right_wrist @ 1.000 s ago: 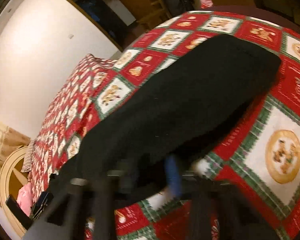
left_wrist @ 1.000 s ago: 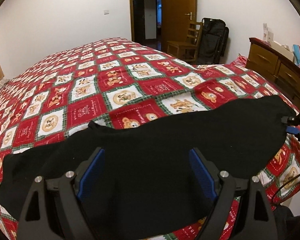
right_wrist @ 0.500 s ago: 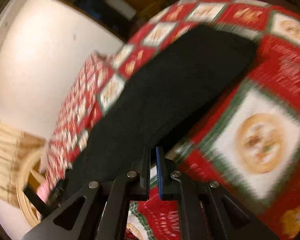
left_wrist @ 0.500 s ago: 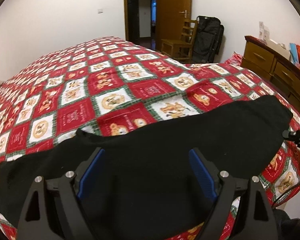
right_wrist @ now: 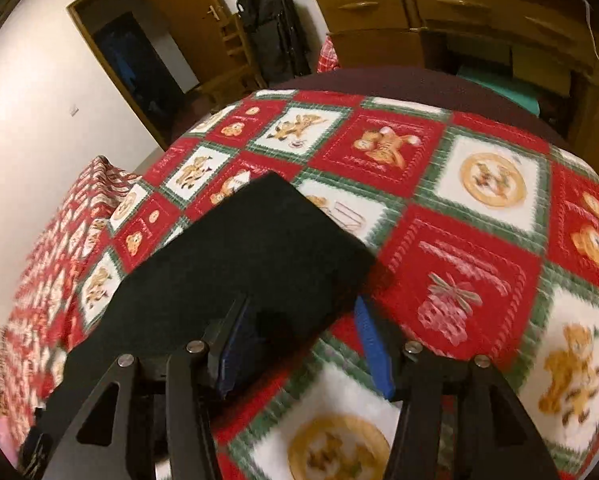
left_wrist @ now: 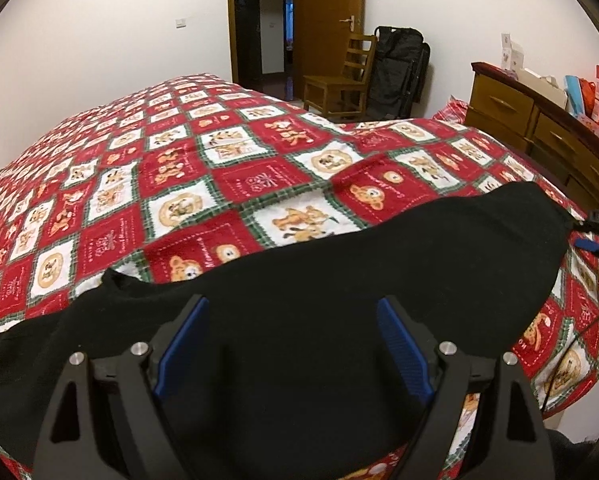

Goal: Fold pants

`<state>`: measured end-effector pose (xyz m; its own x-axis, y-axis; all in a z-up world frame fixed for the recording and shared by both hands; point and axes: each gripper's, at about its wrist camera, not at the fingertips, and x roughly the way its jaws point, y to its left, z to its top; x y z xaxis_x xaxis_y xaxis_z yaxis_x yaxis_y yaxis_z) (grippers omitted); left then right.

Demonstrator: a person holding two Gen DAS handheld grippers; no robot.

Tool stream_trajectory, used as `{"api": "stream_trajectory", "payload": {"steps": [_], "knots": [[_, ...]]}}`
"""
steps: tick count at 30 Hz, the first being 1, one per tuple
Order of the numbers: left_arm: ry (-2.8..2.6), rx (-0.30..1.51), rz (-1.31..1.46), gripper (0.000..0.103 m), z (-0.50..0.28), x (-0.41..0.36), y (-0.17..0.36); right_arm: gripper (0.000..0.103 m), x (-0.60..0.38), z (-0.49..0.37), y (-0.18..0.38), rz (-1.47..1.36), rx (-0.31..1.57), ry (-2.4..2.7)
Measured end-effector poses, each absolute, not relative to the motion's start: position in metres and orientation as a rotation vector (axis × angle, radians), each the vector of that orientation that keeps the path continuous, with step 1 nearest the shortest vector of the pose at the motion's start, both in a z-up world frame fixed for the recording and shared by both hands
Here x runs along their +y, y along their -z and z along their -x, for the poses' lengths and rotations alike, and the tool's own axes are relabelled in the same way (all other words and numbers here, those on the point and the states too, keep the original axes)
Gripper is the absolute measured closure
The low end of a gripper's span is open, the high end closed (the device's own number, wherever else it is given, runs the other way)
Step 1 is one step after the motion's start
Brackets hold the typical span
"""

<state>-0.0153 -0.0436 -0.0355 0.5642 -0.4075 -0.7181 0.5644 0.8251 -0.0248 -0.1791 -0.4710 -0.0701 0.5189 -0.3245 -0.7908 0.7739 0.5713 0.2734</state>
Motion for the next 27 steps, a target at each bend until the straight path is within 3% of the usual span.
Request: {"api": "stream_trajectory", "payload": {"steps": [5, 7, 19, 27], "knots": [[0.576, 0.797, -0.232, 0.015, 0.018, -0.049, 0.041, 0.054, -0.480, 0.150, 0.070, -0.606, 0.790, 0.733], [0.567, 0.803, -0.233, 0.015, 0.018, -0.050, 0.044, 0.092, -0.478, 0.144, 0.068, -0.588, 0.811, 0.689], [0.542, 0.883, -0.235, 0.015, 0.012, -0.050, 0.064, 0.093, -0.488, 0.184, 0.067, -0.818, 0.619, 0.567], [0.526, 0.822, -0.180, 0.015, 0.004, -0.027, 0.039, 0.093, -0.408, 0.157, -0.019, -0.531, 0.549, 0.386]]}}
